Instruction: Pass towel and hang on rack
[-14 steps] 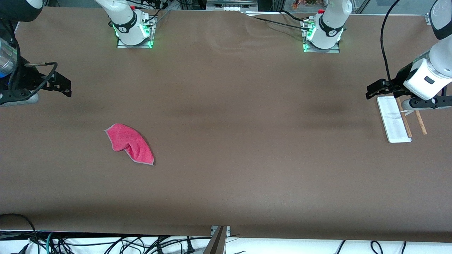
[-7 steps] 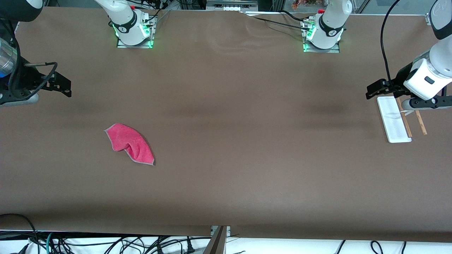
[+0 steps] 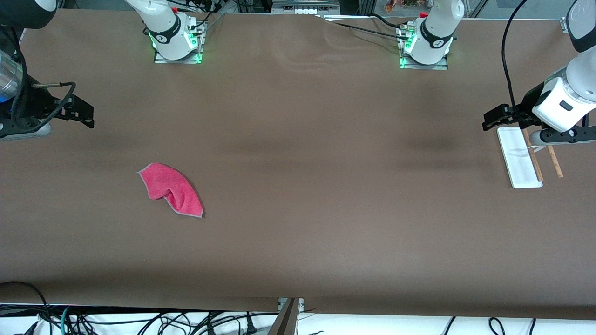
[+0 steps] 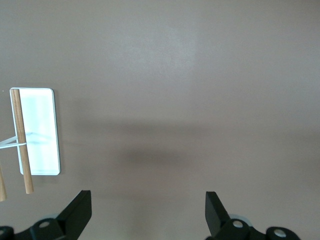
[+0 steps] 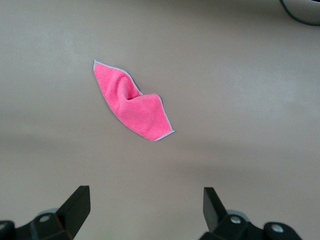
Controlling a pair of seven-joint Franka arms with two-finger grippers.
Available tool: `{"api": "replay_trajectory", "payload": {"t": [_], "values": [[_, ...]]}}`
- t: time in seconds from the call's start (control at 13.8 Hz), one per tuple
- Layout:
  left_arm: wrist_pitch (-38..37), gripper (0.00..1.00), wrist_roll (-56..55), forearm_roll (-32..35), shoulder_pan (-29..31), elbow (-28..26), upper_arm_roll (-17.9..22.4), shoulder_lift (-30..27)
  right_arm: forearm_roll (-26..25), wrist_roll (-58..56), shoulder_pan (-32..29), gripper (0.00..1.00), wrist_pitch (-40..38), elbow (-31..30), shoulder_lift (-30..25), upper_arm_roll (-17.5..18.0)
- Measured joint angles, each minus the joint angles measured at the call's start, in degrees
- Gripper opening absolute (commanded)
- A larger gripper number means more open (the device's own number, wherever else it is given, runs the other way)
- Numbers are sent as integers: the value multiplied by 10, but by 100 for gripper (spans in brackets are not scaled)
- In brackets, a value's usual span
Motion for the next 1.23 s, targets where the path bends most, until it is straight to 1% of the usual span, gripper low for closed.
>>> {"api": "replay_trajectory", "payload": {"t": [0.36, 0.51, 0.94, 1.23], "values": [[0, 100, 0, 0, 0, 0, 0, 0, 0, 0, 0, 100, 1, 0, 1, 0], [0, 100, 0, 0, 0, 0, 0, 0, 0, 0, 0, 100, 13, 0, 12, 0], [0, 100, 0, 0, 0, 3, -2, 0, 0, 0, 0, 100, 82, -4, 78, -1], [0, 100, 0, 0, 0, 10, -4, 0, 0, -1, 2, 100, 173, -6, 149, 2]]}}
